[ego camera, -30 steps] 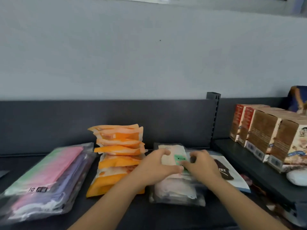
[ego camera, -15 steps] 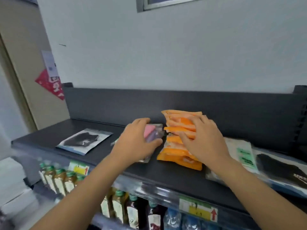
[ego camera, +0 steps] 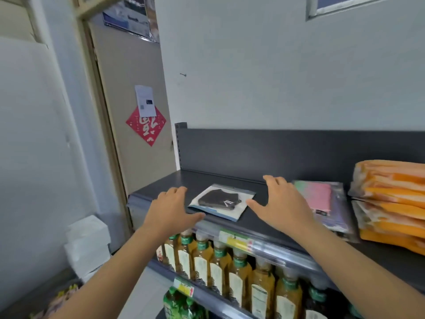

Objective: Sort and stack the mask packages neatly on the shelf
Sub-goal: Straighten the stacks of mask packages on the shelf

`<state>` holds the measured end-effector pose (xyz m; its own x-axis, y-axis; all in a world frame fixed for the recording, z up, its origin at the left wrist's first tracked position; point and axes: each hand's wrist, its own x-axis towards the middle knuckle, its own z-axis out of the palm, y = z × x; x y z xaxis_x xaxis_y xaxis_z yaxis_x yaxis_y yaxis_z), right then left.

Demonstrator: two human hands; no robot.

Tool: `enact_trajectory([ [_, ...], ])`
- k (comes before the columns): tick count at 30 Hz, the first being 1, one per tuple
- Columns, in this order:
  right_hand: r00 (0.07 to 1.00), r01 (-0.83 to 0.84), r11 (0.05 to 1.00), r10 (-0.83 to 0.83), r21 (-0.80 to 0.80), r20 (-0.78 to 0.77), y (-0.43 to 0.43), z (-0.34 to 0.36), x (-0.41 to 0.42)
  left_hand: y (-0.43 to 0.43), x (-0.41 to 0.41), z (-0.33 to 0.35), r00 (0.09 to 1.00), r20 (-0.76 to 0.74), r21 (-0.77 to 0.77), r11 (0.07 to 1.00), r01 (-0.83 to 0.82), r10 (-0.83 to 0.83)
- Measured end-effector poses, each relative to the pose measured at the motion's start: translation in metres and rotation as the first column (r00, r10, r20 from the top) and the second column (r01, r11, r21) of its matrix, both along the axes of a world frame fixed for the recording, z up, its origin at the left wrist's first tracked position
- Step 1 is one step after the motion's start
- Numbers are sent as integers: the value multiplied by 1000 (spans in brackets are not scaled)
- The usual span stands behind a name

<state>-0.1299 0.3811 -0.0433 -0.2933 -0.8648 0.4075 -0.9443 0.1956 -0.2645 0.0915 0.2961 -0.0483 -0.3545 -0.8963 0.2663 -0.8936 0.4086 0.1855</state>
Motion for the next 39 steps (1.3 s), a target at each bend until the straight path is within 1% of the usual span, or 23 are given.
enact_trajectory([
  [3, 999, 37, 994, -37, 102, 6, -29, -11, 23, -31, 26, -8, 999, 45, 40, 999, -13, 11],
  [6, 995, 78, 974, -88, 213, 39, -57, -21, 35, -63, 38, -17, 999, 53, 86, 996, -4, -1],
  [10, 985, 111, 958, -141, 266, 97, -95, -33, 34, -103, 32, -23, 999, 39, 119, 993, 22, -27],
  [13, 969, 131, 947, -185, 293, 165, -124, -42, 29, -130, 15, -28, 996, 22, 167, 983, 78, -83],
  [17, 934, 161, 939, -245, 305, 260, -161, -50, 23, -173, -9, -33, 988, -55, 302, 941, 155, -145],
  [20, 911, 208, 933, -294, 293, 289, -180, -54, 23, -200, -22, -41, 978, -90, 391, 897, 207, -186],
  [24, 864, 237, 942, -317, 240, 391, -194, -60, 28, -224, -31, -54, 941, -256, 462, 827, 320, -221],
  [28, 821, 279, 946, -325, 167, 470, -199, -56, 40, -234, -31, -57, 865, -464, 461, 781, 422, -194],
  [30, 812, 322, 936, -351, 144, 467, -198, -51, 51, -234, -27, -51, 811, -545, 442, 748, 495, -214],
  [32, 811, 376, 918, -391, 125, 435, -193, -45, 62, -232, -21, -40, 755, -593, 377, 731, 568, -281],
  [34, 814, 422, 903, -416, 79, 406, -182, -36, 72, -226, -17, -24, 695, -614, 305, 700, 646, -374],
  [36, 809, 473, 881, -447, 29, 382, -167, -23, 80, -213, -15, -8, 645, -600, 235, 667, 707, -473],
  [39, 791, 550, 835, -509, -29, 340, -133, -6, 87, -185, -21, 13, 571, -507, 121, 602, 789, -646],
])
